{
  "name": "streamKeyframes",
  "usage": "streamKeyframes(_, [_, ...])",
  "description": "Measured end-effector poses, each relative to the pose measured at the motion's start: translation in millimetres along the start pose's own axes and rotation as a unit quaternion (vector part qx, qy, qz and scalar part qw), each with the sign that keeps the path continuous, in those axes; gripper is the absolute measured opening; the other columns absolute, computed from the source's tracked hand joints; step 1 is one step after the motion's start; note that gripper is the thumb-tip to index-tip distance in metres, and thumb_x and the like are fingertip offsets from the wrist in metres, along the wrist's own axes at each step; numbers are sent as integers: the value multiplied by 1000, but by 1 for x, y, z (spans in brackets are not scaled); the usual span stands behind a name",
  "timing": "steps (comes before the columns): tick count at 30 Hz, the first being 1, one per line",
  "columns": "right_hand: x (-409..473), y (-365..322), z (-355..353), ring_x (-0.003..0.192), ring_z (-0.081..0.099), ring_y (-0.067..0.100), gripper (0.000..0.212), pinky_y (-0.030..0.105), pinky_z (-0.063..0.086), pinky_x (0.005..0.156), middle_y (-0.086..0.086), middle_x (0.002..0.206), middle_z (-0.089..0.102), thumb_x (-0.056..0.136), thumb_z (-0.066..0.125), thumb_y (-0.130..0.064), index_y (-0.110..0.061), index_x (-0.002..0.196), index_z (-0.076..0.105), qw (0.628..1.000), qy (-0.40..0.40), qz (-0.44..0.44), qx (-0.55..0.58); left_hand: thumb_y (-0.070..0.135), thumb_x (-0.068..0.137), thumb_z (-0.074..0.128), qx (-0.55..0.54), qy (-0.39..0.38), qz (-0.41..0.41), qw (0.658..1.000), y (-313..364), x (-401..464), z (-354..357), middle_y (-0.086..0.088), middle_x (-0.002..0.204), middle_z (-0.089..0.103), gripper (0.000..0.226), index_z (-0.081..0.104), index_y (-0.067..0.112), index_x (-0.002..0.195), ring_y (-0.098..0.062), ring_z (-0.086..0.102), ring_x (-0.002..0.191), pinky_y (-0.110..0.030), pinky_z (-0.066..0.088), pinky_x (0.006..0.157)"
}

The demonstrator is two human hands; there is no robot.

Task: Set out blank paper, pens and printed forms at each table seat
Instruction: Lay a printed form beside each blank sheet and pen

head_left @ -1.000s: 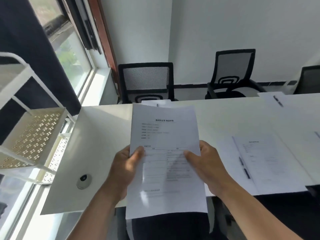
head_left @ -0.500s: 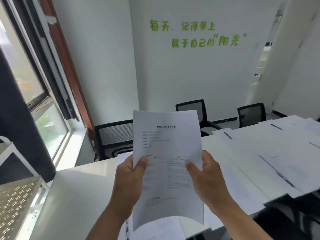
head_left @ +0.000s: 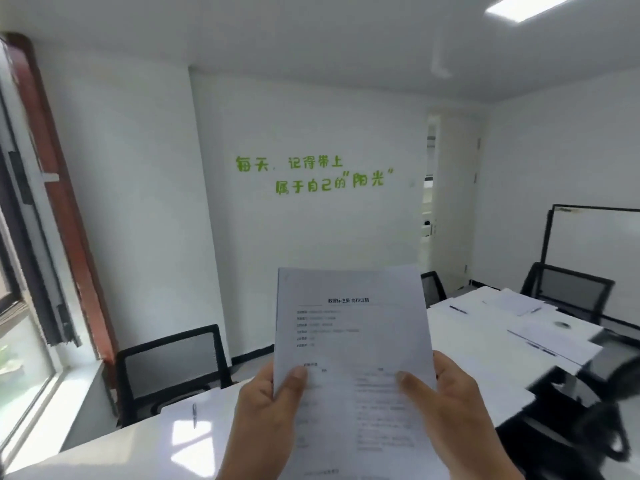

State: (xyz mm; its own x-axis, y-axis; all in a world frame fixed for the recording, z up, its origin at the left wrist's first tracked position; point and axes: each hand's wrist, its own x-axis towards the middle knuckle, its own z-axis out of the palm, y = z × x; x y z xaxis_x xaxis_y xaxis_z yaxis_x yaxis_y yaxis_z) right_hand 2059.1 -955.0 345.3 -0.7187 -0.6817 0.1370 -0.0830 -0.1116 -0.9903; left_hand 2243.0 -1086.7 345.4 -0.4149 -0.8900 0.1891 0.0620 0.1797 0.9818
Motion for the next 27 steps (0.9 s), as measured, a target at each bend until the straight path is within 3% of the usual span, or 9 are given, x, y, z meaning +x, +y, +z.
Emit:
streamKeyframes(4, [-40,-22,-92,96,82,36,21,61,63,93,12,104,84,102,64,4,-9,113,76,999,47,0,25,20,108,64,-35,-60,-12,997,23,-45,80,-2,92,86,16,81,19,107,-20,83,80,-23,62,60])
streamKeyframes(9, [-92,-40,-200,97,82,33,23,60,63,95,10,104,85,104,63,3,-13,116,74,989,149,-19,12,16,109,62,-69,-153,-7,986,40,-91,182,-6,88,85,18,80,13,105,-23,83,74,-26,62,55])
streamKeyframes(15, [-139,-62,-292,95,83,28,20,56,64,93,5,103,85,105,64,-2,-14,118,73,966,254,-27,-35,19,109,62,-83,-264,6,961,57,-120,282,-6,91,86,20,81,17,105,-29,83,81,-40,64,72])
streamKeyframes(20, [-147,-66,-345,97,83,25,21,53,63,94,2,105,85,104,64,-2,-15,118,74,936,348,-31,-52,19,108,63,-103,-348,10,932,64,-124,356,-4,85,85,19,80,14,102,-21,82,71,-25,60,54])
streamKeyframes(24, [-147,-73,-381,94,83,22,18,42,64,84,1,101,85,105,65,-2,-14,116,73,908,410,-36,-79,19,108,64,-117,-409,3,905,67,-120,413,-2,85,85,18,81,16,100,-21,82,74,-20,59,53])
streamKeyframes(27, [-149,-74,-407,93,83,21,20,34,63,79,1,101,85,104,66,0,-14,117,73,886,454,-41,-86,14,106,66,-141,-450,4,882,72,-121,455,1,81,84,16,82,12,100,-10,79,67,-15,56,52])
